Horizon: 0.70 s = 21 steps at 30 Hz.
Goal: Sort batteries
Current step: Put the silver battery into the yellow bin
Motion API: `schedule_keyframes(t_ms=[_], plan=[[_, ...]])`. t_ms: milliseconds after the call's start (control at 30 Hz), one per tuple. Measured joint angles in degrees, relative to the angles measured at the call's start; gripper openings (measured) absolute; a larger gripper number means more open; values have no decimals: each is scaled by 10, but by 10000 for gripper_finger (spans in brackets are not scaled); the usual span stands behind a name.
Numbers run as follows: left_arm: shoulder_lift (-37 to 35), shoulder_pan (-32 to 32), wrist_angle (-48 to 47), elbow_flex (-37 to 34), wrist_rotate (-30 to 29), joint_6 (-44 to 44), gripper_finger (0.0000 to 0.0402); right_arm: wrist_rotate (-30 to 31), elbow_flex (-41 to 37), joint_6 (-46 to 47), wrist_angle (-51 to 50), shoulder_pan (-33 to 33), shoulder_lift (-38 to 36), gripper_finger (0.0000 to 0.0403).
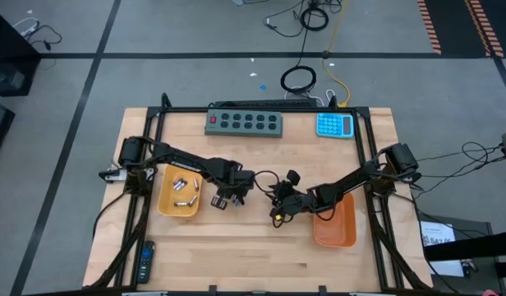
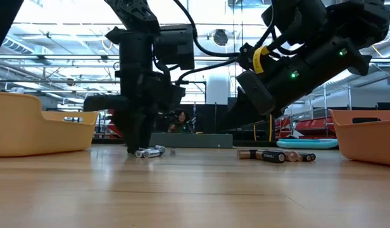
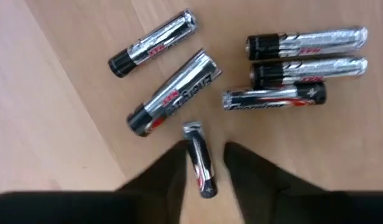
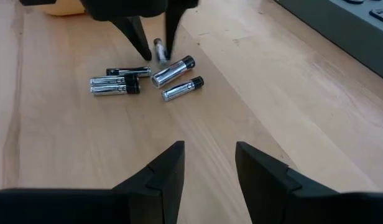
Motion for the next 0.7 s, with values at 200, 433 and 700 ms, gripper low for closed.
schedule_keyframes(t_ms=[200, 433, 700], plan=[[1, -1, 6, 0, -4, -43, 19, 1, 0, 0, 0, 0, 0, 134], [-31, -8, -48, 6, -4, -144, 15, 12, 0, 3, -4, 0, 0, 134], [-151, -40, -161, 9, -1, -344, 15, 26, 0, 17, -16, 7, 0, 134]])
